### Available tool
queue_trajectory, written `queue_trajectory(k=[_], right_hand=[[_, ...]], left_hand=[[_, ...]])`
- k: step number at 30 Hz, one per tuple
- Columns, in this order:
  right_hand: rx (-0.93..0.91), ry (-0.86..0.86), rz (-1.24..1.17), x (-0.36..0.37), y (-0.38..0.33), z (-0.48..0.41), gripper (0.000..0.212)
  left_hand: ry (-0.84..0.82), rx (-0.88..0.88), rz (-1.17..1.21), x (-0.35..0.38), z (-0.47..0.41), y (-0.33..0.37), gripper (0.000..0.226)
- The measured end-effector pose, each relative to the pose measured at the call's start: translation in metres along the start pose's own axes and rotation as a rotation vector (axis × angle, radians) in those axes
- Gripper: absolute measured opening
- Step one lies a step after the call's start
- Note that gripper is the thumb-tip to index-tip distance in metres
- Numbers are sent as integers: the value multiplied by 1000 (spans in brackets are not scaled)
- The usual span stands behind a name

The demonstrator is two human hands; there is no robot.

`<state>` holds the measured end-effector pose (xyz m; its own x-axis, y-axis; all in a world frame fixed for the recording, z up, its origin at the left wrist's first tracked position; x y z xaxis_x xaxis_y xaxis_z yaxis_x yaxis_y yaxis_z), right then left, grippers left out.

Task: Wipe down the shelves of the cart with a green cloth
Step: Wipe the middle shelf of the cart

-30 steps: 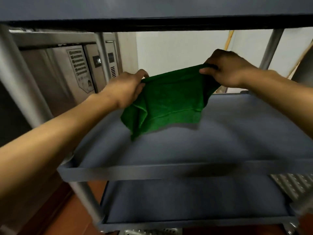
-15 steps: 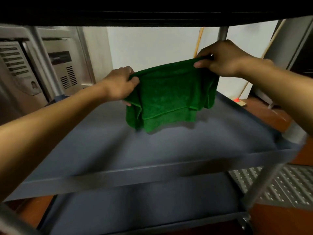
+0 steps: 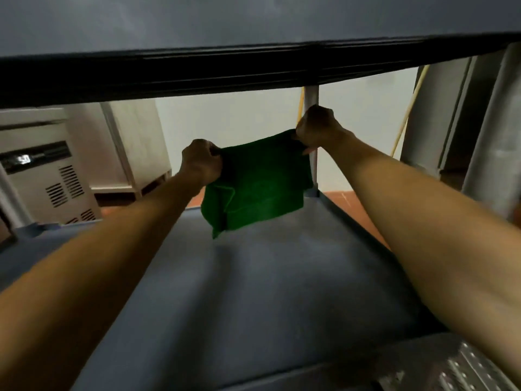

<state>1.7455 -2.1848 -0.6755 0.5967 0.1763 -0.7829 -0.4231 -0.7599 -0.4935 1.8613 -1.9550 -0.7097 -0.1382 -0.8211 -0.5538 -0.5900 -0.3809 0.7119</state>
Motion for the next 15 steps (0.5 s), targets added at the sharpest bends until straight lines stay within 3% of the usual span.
queue_trajectory(k=[3,6,8,12,15], right_hand=[[-33,263,113,-20,8,-28,30],[-13,316,125,-9,38,-37,30],[18,201,131,25,70,-32,28],[24,-285,428,125,129,10,30],[-35,-284,511,145,139,25,25]], left_hand=[[127,243,-131,17,-23,44,39],[79,306,-219,53,-38,44,27],[-54,264,-258,90,-32,14,22],[-426,288,-409,168,22,-52,11],[-531,346,-446,187,41,-71,12]])
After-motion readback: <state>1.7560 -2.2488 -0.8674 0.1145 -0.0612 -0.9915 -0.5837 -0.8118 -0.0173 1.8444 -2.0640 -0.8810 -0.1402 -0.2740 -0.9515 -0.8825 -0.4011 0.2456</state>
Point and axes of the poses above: each hand's wrist, its own z-axis away from the middle knuckle, its own x-axis out of the palm, y = z × x, the point moved 8 cm from there along -z, towards the middle knuckle, and after that the axes turned 8 degrees about z, right-handed, at the moved point
